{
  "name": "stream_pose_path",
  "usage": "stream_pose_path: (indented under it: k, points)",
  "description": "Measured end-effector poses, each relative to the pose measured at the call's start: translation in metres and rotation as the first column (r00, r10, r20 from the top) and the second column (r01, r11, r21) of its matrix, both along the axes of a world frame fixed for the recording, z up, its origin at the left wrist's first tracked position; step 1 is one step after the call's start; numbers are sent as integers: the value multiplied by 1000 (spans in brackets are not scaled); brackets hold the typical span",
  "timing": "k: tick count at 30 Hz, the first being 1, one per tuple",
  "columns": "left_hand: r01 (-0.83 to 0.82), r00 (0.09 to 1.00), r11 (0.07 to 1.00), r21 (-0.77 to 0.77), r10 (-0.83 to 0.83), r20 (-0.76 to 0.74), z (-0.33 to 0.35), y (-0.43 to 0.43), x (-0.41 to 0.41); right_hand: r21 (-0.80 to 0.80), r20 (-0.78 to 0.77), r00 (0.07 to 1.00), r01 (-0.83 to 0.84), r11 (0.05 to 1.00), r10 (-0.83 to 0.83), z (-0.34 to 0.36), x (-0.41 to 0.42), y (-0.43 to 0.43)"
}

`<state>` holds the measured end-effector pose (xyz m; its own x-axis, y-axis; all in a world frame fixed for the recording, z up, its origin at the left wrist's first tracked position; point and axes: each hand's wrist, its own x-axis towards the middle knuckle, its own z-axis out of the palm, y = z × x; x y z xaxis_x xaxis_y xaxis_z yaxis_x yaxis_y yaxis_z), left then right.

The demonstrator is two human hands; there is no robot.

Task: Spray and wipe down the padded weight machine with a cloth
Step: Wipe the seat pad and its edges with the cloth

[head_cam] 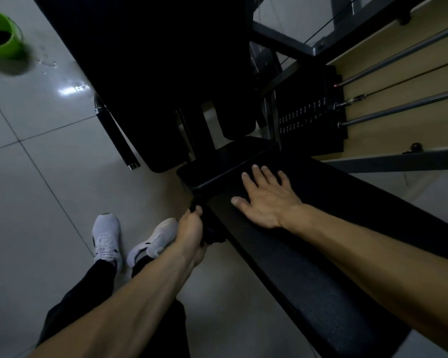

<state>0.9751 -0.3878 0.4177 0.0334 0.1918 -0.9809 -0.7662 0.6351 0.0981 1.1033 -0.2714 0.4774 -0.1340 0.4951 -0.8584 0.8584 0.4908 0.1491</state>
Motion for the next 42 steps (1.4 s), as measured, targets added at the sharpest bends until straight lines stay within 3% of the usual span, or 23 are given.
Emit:
stream_pose_path:
  k: [9,12,13,15,16,18,20,22,23,24,25,26,27,28,30,32,36,38,42]
  points:
    - [146,986,989,-19,-147,-77,32,5,-1,-20,-30,997,65,998,-65,4,-6,5]
    - [233,961,971,57,-221,-164,67,7,-17,-81,-138,952,265,961,-274,15,-10,14]
    - [239,955,965,105,-214,-208,73,7,-22,-130,-214,874,416,900,-436,21,-12,18]
    - [216,953,951,222,-156,-259,91,23,-30,-274,-398,548,694,665,-736,37,-14,23]
    - [186,962,943,275,-119,-245,98,32,-30,-380,-434,374,748,543,-819,44,-18,23]
    - [120,988,925,360,-74,-138,115,58,-24,-578,-416,131,726,373,-900,59,-25,23]
    - [51,996,925,376,-73,45,131,81,-14,-670,-410,-8,681,295,-912,66,-25,21]
    - [106,993,918,381,-119,12,129,95,-7,-586,-529,-60,747,314,-847,67,-17,25]
    - [200,980,905,375,-179,-91,123,97,-8,-469,-613,20,795,384,-790,68,-11,25]
    - [328,937,885,331,-261,-233,114,99,-10,-301,-679,213,792,531,-703,70,-2,25]
    - [432,875,859,274,-326,-358,103,98,-16,-112,-662,505,664,739,-554,73,8,21]
    - [501,818,838,218,-375,-437,92,97,-22,12,-584,737,428,904,-341,73,15,13]
    - [544,780,820,177,-416,-468,81,96,-29,41,-497,856,188,981,-143,71,21,2]
    - [571,764,807,152,-454,-458,72,95,-34,22,-453,891,12,1000,-1,68,26,-9]
    - [626,733,771,120,-528,-429,56,100,-42,-8,-397,915,-77,997,68,61,33,-15]
    - [655,713,745,125,-554,-430,48,108,-47,46,-317,948,-25,999,38,55,47,11]
    - [665,707,732,150,-552,-443,27,129,-56,318,-64,991,133,939,-119,25,81,82]
    - [682,691,717,145,-567,-448,15,136,-60,384,-91,978,210,899,-189,6,68,81]
    - [709,661,695,123,-592,-461,-8,138,-62,173,-416,895,252,952,-161,-24,-4,25]
